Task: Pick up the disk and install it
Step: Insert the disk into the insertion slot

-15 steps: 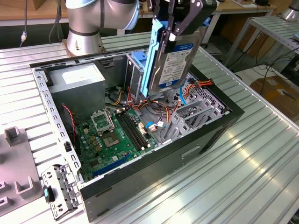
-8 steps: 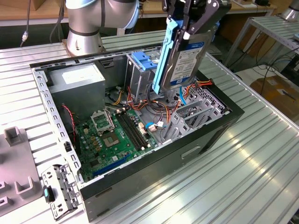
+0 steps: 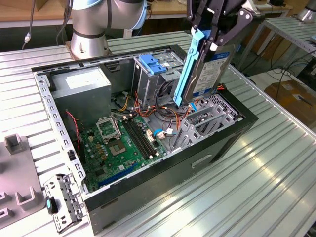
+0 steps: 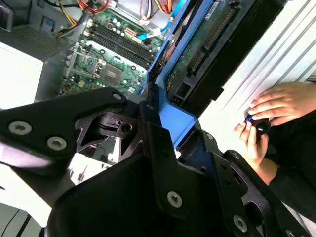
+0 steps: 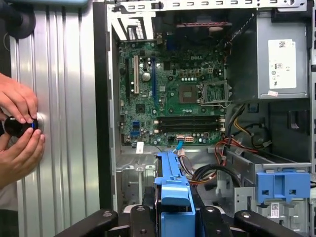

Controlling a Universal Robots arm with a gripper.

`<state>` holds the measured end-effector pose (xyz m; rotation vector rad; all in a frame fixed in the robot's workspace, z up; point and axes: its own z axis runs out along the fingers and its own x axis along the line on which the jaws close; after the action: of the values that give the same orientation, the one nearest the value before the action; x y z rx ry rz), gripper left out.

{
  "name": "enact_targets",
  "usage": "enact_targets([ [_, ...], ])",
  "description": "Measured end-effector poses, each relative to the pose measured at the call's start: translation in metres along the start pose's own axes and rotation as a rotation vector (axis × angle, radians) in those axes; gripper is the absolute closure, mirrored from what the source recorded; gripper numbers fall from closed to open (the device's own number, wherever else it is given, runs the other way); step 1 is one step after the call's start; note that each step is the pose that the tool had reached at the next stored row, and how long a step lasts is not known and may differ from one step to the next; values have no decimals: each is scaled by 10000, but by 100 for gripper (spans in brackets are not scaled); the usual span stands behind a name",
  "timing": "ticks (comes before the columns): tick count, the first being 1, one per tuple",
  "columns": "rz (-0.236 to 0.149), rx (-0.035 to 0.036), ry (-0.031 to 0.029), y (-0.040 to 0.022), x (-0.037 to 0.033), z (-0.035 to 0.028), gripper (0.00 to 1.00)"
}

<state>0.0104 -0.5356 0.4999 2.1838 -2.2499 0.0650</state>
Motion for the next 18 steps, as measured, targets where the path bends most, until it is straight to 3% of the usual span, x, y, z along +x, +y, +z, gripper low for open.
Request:
enact_targets([
  [3,0,0,-2,-67,42,50,63],
  [6,0,0,-2,-234,35,116,63],
  [9,0,0,-1,-320,30,182,63],
  [13,0,0,-1,-370,26,259,63],
  [14,6,0,0,-377,31,310,63],
  [15,8,0,-2,-383,95,435,63],
  [16,13,0,-2,-411,98,497,63],
  [18,16,-1,0,-412,102,515,63],
])
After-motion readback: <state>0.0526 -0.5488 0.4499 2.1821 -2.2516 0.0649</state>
